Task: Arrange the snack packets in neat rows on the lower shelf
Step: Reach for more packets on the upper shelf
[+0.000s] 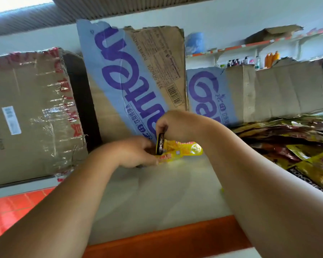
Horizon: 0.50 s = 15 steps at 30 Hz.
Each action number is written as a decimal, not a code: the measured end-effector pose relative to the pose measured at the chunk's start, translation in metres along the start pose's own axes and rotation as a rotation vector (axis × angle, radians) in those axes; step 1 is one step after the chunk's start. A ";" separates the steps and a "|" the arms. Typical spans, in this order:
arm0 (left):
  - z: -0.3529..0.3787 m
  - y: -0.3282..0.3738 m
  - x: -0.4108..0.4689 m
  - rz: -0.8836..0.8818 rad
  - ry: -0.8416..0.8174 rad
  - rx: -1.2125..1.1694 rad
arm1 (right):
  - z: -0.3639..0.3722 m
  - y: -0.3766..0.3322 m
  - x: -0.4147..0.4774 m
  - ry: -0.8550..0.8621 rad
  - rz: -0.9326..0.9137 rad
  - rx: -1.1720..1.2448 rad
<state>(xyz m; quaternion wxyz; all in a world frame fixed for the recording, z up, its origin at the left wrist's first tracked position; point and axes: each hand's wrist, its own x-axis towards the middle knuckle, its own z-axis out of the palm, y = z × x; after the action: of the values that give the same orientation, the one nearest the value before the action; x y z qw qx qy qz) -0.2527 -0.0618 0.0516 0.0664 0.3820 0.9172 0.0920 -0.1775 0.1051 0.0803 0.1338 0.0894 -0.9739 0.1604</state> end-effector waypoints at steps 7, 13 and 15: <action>-0.009 -0.023 -0.011 -0.233 -0.035 -0.091 | -0.004 0.000 0.002 0.280 -0.079 0.202; -0.004 -0.037 -0.014 -0.609 -0.197 -0.172 | -0.012 -0.007 -0.006 0.223 -0.103 0.149; -0.003 -0.035 -0.013 -0.648 -0.199 -0.135 | -0.010 -0.010 -0.009 0.019 -0.071 0.045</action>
<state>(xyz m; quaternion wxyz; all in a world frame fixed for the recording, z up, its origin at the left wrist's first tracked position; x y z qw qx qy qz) -0.2680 -0.0955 0.0476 0.2066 0.0725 0.9717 0.0889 -0.1642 0.1001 0.0893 0.1465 0.1254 -0.9649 0.1781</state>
